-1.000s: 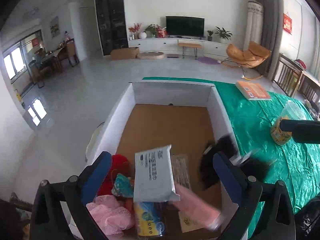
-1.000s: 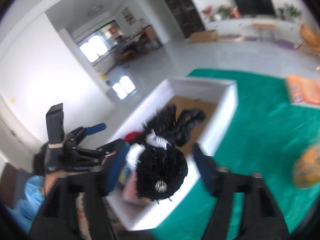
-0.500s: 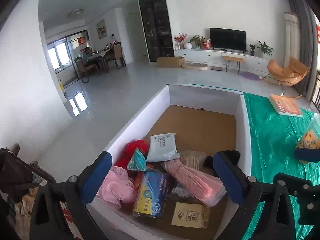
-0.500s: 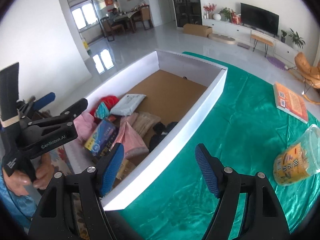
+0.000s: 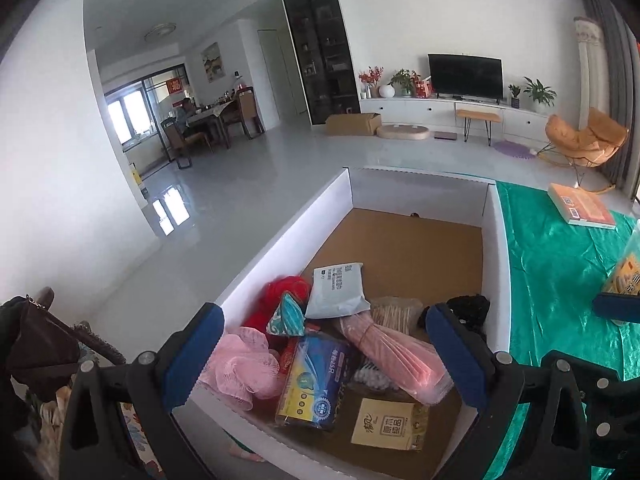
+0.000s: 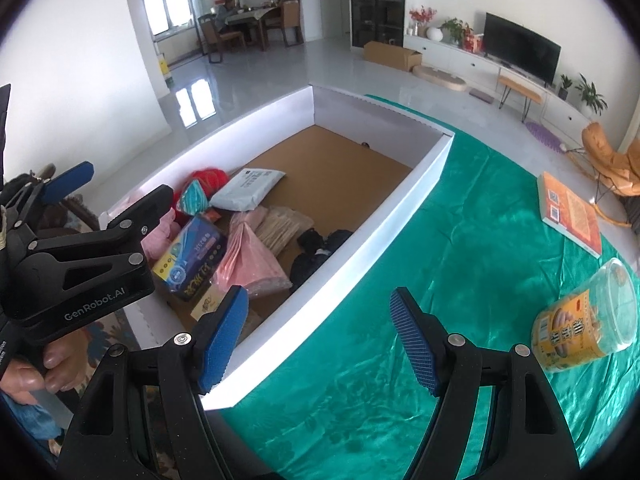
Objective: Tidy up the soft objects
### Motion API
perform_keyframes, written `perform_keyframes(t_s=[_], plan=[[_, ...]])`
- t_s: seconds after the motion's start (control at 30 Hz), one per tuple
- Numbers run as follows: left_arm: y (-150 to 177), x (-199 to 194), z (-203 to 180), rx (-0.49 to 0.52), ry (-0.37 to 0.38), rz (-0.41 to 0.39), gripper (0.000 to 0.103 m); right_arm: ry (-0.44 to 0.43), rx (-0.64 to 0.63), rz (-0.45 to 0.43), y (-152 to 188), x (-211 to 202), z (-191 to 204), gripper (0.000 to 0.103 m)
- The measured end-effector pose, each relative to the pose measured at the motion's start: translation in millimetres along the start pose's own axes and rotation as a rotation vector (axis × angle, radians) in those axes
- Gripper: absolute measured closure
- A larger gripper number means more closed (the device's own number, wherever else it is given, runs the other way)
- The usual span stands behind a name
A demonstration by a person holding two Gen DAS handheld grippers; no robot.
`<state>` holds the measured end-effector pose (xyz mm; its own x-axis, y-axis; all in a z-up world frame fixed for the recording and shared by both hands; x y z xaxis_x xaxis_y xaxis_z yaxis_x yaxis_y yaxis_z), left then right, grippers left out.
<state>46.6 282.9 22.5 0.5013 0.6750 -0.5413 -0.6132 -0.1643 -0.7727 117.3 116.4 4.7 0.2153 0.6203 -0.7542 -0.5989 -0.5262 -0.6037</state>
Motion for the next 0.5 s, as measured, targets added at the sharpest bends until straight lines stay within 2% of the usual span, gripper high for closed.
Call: perform_keyframes(t_s=[0.37, 0.5], plan=[[11, 10, 8, -0.024, 0.032, 0.077, 0.002, 0.0, -0.01, 0.014, 0, 7, 8, 0.026], [15, 5, 5, -0.004, 0.019, 0.041, 0.002, 0.002, -0.009, -0.003, 4, 5, 8, 0.026]])
Point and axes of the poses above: each gripper's, at about its wrist camera, not at the fingertips, and x roughly the way its jaws point, z to its left, y to its underside, the point moved 8 cm from there along x, roughly the way its jaws point, and after that the axes turned 15 degrees about -y, right-handed, at the moved point
